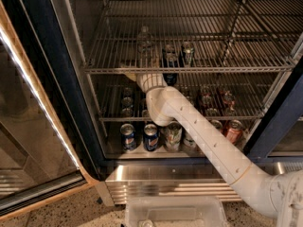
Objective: Pick water bottle from middle shelf of fridge
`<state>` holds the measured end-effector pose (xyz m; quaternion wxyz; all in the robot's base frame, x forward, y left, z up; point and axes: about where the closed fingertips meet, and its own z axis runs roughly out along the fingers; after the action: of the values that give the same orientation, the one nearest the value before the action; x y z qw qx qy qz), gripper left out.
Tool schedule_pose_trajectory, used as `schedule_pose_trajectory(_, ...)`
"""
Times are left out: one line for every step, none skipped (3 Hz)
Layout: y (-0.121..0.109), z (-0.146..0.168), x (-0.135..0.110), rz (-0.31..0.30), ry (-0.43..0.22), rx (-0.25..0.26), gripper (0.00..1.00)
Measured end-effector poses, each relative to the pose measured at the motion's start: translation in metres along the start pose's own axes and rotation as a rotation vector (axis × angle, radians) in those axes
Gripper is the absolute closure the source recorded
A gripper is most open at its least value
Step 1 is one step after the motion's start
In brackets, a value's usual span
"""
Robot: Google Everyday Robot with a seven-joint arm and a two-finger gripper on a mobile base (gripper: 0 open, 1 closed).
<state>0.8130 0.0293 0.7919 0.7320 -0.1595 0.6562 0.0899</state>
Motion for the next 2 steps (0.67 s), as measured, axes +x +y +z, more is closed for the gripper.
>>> schedule_pose_trajectory(-0.0091, 0.0067, 0.0038, 0.006, -0.001, 0.031, 0.2)
schedule_pose_trajectory(-0.0157, 0.013, 0.0089, 0.011, 0.008, 0.05, 0.21)
